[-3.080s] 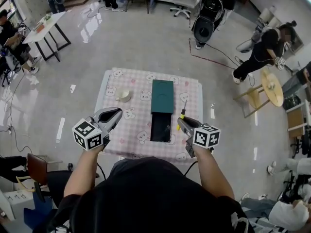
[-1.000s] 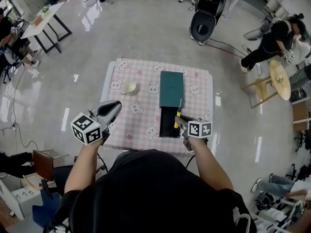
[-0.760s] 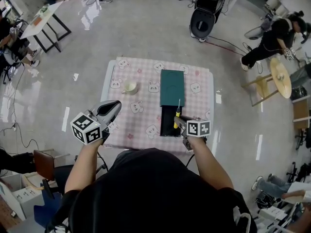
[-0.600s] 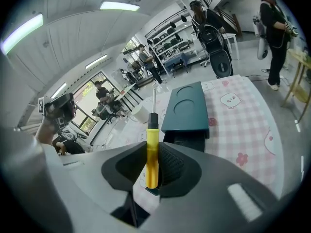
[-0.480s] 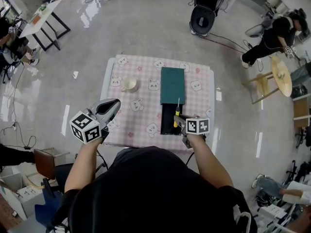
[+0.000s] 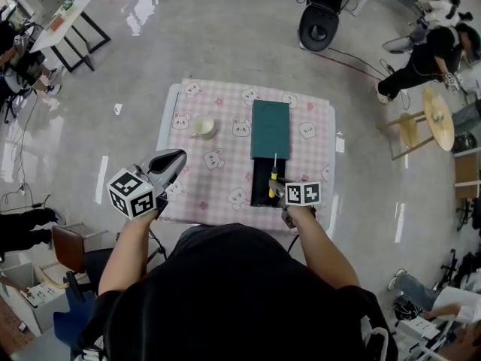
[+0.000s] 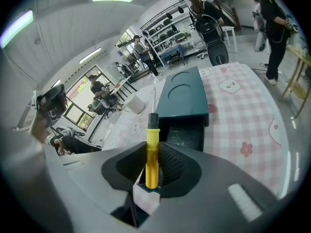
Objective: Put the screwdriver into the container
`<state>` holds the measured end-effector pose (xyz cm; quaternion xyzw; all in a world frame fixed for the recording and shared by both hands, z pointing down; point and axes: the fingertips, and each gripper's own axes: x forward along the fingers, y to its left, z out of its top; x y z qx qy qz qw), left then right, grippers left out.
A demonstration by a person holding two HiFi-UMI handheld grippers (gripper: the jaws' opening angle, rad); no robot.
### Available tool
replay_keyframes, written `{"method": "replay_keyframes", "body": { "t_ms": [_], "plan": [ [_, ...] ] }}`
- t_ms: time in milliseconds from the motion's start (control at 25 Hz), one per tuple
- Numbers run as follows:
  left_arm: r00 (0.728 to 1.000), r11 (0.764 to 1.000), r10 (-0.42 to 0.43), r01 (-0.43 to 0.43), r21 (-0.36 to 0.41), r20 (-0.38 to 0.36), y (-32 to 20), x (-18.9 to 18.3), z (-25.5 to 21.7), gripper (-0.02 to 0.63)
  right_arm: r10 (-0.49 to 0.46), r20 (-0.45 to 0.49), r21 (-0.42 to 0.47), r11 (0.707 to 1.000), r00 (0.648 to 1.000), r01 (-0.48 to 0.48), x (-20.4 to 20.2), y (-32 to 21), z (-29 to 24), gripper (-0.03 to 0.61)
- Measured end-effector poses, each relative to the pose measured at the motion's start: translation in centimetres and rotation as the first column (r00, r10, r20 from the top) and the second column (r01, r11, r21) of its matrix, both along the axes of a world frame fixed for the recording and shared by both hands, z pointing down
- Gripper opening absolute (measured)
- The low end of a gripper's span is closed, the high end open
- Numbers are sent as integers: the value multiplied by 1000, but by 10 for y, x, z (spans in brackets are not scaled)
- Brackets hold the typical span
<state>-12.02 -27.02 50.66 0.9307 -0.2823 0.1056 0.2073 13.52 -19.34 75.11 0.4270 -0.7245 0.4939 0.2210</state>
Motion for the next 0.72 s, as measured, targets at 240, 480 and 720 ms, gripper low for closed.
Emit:
{"method": "replay_keyframes", "body": {
  "t_ms": [240,480,720],
  "plan": [
    [1000,1000,1,-1,-8,2,-1,-1,5,11,-12,-10,-35,999,1000,11,-2,5,15,104],
    [1000,1000,3,-3,-13,2,-6,-1,8,11,-39,-18,-70,997,999,37,-7,9,30,104],
    [1000,1000,0,0,-24,0,-10,-9,11,11,-46,-21,-100,994,999,44,-16,10,40,104]
  ]
}}
